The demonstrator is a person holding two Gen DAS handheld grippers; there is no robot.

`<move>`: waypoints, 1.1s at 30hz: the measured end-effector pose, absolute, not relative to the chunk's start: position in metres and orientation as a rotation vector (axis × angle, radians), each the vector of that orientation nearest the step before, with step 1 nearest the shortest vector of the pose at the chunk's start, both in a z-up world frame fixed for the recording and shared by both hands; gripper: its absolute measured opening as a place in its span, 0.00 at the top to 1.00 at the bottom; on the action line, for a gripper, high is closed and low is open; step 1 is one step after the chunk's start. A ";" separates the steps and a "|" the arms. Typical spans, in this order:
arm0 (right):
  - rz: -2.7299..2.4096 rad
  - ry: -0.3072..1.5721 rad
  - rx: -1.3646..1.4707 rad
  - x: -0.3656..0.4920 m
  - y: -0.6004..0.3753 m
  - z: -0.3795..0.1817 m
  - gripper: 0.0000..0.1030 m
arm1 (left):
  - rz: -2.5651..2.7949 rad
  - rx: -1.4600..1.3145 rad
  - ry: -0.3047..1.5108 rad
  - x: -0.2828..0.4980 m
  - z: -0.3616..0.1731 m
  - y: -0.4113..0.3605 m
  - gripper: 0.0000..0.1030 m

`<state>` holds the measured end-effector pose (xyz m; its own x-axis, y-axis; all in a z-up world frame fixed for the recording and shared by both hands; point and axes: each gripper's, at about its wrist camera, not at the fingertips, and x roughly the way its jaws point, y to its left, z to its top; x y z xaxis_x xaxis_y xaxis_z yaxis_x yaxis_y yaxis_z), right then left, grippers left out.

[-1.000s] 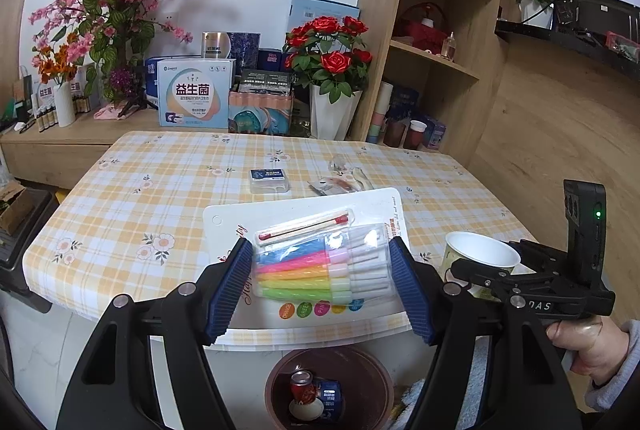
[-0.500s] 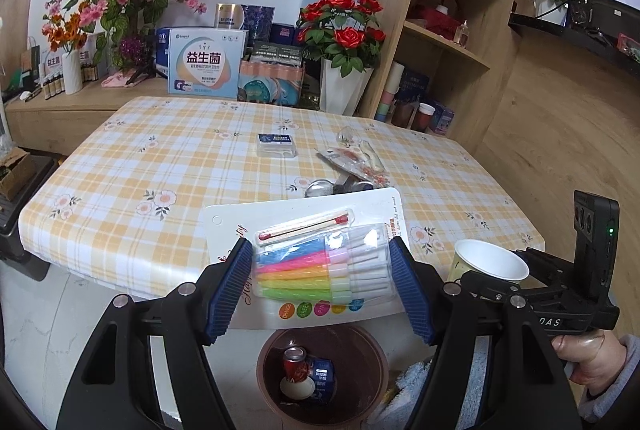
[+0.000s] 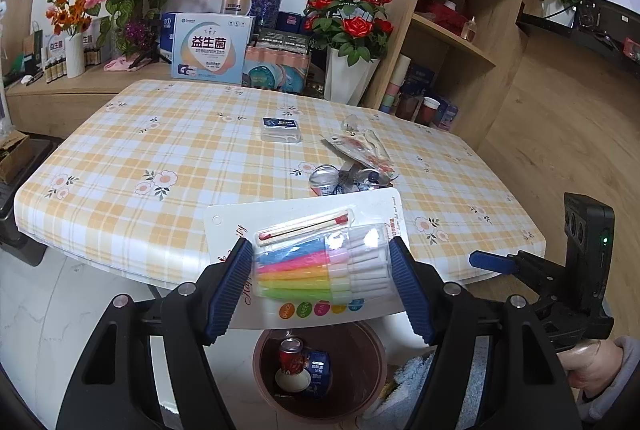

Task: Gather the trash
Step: 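Carry the white cup over the bin and open the right tool while the left holds the candle card, then lower the candle card over the brown bin and open the left tool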

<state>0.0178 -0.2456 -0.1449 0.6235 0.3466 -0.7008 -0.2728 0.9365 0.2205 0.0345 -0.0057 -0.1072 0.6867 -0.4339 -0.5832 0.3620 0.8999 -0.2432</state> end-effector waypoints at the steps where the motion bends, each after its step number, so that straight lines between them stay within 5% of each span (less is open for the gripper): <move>1: 0.352 0.815 0.095 0.018 -0.246 -0.143 0.07 | -0.446 -0.114 0.682 0.035 -0.108 -0.005 0.34; 15: 0.150 0.585 0.150 0.011 -0.298 -0.102 0.05 | -0.500 -0.057 0.707 0.027 -0.114 -0.025 0.34; 33: 0.169 0.572 0.195 0.007 -0.320 -0.096 0.05 | -0.562 0.041 0.752 0.023 -0.124 -0.060 0.33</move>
